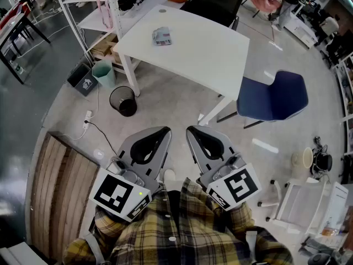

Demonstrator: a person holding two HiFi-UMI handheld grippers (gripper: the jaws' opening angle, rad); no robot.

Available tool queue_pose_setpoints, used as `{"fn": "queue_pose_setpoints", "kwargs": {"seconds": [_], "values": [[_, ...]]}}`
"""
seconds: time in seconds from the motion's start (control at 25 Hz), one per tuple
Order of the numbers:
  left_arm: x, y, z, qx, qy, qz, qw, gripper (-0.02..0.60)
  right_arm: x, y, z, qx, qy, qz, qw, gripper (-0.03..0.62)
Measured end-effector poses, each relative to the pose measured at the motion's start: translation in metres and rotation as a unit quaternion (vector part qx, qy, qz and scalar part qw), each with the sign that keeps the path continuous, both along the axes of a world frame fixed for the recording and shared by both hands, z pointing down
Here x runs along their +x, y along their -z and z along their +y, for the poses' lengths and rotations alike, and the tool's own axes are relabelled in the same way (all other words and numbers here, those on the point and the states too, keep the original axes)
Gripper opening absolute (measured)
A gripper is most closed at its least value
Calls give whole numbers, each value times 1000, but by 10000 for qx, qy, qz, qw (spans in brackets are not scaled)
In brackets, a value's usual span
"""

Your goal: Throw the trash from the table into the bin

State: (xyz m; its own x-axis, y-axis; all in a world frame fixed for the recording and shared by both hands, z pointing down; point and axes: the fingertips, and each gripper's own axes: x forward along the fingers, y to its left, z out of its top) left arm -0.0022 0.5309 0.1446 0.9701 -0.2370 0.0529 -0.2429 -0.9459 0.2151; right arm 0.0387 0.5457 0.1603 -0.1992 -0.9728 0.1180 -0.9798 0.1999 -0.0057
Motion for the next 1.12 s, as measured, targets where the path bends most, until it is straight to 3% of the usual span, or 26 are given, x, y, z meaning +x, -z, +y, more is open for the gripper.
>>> {"fn": "queue_pose_setpoints", "kwargs": {"seconds": [1.12], "values": [[11,-20,16,-96,343,-73,9993,8,24,-13,23,-7,180,-379,9991,-2]]}}
